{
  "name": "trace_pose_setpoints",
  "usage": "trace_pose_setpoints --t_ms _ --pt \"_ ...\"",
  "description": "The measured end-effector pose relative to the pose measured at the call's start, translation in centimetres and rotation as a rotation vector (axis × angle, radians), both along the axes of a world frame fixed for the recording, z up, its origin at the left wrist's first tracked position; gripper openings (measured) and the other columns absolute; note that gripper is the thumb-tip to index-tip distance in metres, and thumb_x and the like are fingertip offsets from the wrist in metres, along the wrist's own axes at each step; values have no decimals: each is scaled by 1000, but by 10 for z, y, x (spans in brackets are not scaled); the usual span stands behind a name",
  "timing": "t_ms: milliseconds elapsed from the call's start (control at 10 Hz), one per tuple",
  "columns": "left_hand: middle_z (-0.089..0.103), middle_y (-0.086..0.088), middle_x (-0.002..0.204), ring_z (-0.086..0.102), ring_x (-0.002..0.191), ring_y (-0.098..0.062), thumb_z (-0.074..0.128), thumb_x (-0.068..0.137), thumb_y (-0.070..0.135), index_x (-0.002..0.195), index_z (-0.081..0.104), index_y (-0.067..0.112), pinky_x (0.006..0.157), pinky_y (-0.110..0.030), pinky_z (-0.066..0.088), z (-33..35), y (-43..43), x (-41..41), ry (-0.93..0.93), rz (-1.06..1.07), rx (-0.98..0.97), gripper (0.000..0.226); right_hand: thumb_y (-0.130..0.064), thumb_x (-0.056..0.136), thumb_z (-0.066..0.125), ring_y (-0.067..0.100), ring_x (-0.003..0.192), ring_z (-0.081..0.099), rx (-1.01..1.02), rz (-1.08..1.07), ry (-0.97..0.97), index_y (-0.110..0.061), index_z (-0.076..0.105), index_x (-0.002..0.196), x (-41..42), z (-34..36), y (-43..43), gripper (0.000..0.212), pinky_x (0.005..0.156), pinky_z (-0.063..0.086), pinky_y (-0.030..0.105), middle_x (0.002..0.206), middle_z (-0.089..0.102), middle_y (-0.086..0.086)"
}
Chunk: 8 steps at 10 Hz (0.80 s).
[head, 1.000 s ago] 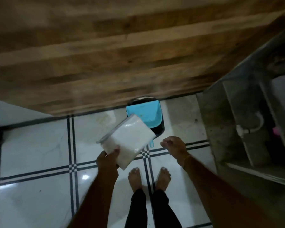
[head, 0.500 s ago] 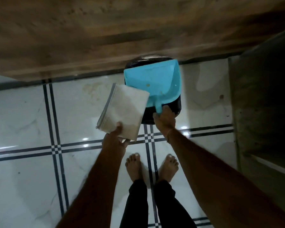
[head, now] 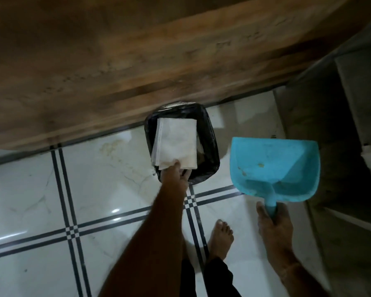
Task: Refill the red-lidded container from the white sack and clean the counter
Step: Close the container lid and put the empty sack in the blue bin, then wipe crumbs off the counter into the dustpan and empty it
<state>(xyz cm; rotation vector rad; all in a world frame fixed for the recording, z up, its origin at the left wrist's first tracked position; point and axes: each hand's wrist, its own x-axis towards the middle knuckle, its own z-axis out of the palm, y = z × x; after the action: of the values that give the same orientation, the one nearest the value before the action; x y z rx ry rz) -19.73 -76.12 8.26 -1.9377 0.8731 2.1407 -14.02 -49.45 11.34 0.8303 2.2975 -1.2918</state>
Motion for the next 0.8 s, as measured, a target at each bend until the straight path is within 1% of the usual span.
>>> trace_pose_setpoints --t_ms 100,200,300,400,500,600,700,800 --pt "48 -22 152 52 138 -34 48 104 6 132 53 -1 91 -37 57 -44 -12 2 -87 -2 74 30 -27 96 69 24 70 53 -54 -24 1 -20 56 98 14 -2 12 15 68 50 44 79 57 8" --pt "61 -18 131 60 120 -27 56 101 4 134 53 1 98 -41 54 -7 -6 7 -122 -172 16 33 -31 93 72 20 64 49 -92 -65 -33 -21 55 92 29 8 16 20 61 44 37 73 54 3" --pt "62 -12 129 60 112 -22 68 95 9 132 57 5 99 -42 56 47 7 2 -147 -332 -113 38 -42 85 75 13 57 47 -120 -92 -85 -25 55 84 41 36 17 26 54 40 27 68 54 -3" --pt "56 -8 140 59 120 -26 75 91 20 144 51 13 94 -31 51 125 32 -3 -158 -725 -439 58 -24 94 74 10 50 46 -231 -145 -117 -23 57 85 47 91 24 19 41 38 18 64 54 -3" --pt "54 -8 148 55 132 -29 77 88 26 146 49 20 105 -37 49 205 60 -1 -7 -935 -537 65 -28 95 72 8 42 37 -319 -209 -188 -20 59 84 57 162 40 19 38 31 19 55 48 -4" --pt "55 -10 148 54 134 -30 72 92 31 147 47 21 108 -39 46 281 86 7 84 -1185 -625 62 -28 95 72 10 44 37 -340 -263 -151 -18 62 84 69 233 57 18 38 30 21 57 48 0" --pt "58 -12 144 55 132 -32 70 92 40 146 47 18 108 -45 47 345 116 14 175 -1458 -770 63 -23 96 72 10 46 42 -340 -333 -121 -9 63 86 79 293 79 19 38 34 21 61 50 4" --pt "54 -13 148 51 135 -32 68 91 46 151 42 21 110 -45 44 399 152 15 236 -1608 -834 70 -25 96 71 4 44 49 -354 -384 -67 1 66 98 85 336 104 27 42 39 21 65 57 8"
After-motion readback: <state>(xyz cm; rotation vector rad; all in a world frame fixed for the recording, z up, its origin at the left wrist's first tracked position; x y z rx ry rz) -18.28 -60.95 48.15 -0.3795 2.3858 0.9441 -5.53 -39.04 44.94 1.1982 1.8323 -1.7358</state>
